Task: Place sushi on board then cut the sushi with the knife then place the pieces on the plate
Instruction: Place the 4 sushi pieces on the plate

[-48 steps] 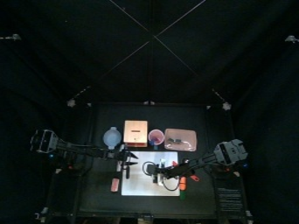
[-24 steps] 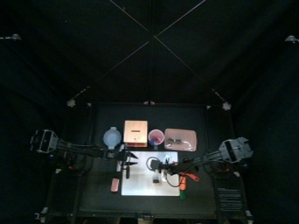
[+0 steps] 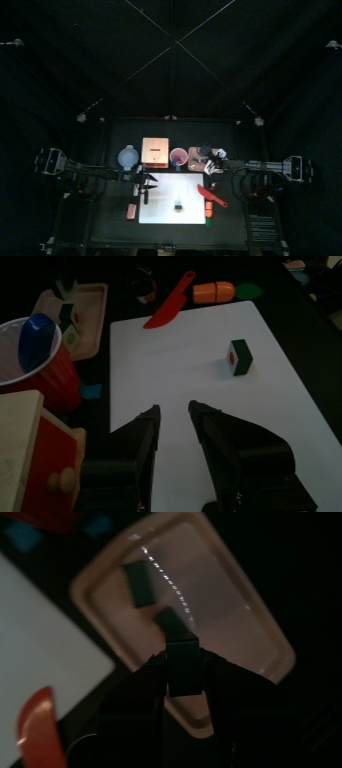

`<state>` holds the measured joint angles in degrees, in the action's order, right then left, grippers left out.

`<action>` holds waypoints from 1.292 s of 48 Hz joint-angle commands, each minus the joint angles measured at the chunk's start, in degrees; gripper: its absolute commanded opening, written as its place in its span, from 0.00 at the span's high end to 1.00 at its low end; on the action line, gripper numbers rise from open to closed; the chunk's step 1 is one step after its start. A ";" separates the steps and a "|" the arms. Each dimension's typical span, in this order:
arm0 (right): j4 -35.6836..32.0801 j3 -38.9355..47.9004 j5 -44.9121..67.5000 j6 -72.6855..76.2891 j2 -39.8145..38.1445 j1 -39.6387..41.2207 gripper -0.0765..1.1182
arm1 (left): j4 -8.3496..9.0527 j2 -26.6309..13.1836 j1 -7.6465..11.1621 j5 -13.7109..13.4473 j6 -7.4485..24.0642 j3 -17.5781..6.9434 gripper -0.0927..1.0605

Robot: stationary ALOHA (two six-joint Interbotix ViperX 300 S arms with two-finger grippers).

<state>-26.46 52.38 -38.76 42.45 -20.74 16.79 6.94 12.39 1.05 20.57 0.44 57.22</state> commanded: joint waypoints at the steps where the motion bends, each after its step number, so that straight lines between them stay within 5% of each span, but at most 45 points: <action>1: 1.14 2.55 4.04 -0.35 -1.14 3.69 0.51 | 0.09 0.70 -0.26 0.26 0.00 -0.70 0.30; 10: 3.69 6.06 14.15 0.00 1.32 6.15 0.45 | 0.09 0.70 -0.35 0.26 0.00 -0.70 0.30; 19: 3.69 6.15 14.41 -0.09 2.64 6.68 0.30 | 0.00 0.62 -0.44 0.26 0.00 -0.70 0.30; 28: 3.96 4.13 12.83 -0.18 0.18 5.36 0.25 | 0.00 0.70 -0.44 0.26 0.00 -0.88 0.30; 40: 3.69 -2.02 13.01 -0.70 -0.79 -10.63 0.25 | 0.00 0.70 -0.44 0.26 0.00 -0.97 0.30; 49: 2.72 -9.23 13.80 0.00 5.27 -24.87 0.25 | -0.09 0.70 -0.44 0.26 0.00 -0.79 0.30; 62: 2.90 -19.34 13.62 -0.18 15.82 -33.05 0.25 | -0.09 0.70 -0.62 0.26 0.00 -0.88 0.30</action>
<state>-23.55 36.12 -25.31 42.28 -5.80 -15.29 6.86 12.48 0.70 20.57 0.44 57.22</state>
